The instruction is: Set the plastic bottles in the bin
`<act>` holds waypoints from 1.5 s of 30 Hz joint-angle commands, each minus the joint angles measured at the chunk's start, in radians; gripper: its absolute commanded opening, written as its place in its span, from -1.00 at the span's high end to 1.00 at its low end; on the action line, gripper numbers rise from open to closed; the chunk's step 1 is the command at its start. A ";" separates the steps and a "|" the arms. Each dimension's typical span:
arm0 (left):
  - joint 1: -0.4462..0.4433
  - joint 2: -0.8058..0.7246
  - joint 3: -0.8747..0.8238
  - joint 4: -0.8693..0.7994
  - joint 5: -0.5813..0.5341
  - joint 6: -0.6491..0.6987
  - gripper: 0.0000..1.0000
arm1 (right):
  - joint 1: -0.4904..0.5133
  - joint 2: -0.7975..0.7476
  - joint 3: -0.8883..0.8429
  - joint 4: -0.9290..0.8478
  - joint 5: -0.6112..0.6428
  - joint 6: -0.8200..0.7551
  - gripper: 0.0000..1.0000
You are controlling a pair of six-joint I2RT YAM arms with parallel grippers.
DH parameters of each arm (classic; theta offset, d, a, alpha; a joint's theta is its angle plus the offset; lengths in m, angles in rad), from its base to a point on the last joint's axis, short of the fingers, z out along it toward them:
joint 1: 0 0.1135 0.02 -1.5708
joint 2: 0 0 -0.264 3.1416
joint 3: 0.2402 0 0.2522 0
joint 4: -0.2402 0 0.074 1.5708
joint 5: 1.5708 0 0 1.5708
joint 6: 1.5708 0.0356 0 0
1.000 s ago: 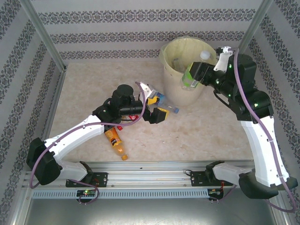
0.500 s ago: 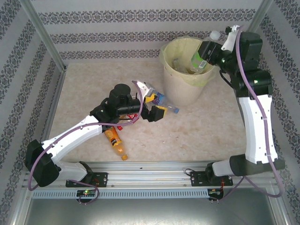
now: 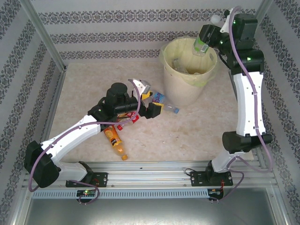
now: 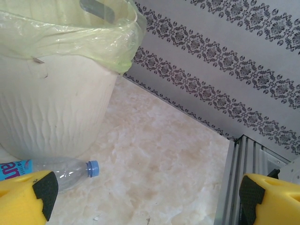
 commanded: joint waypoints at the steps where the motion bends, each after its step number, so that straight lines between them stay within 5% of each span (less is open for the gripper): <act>1: 0.016 -0.016 -0.014 0.049 0.001 0.020 -1.00 | -0.010 0.054 0.072 -0.033 -0.034 -0.038 0.08; 21: 0.018 -0.001 -0.003 0.018 0.017 0.055 -1.00 | 0.026 0.251 -0.053 -0.101 -0.127 -0.015 0.08; 32: 0.018 0.012 0.001 0.006 0.021 0.053 -1.00 | 0.076 0.281 -0.131 -0.138 -0.070 -0.002 0.01; 45: 0.018 -0.004 0.040 -0.086 -0.028 0.071 -1.00 | 0.056 0.226 -0.154 -0.106 -0.069 0.013 -0.53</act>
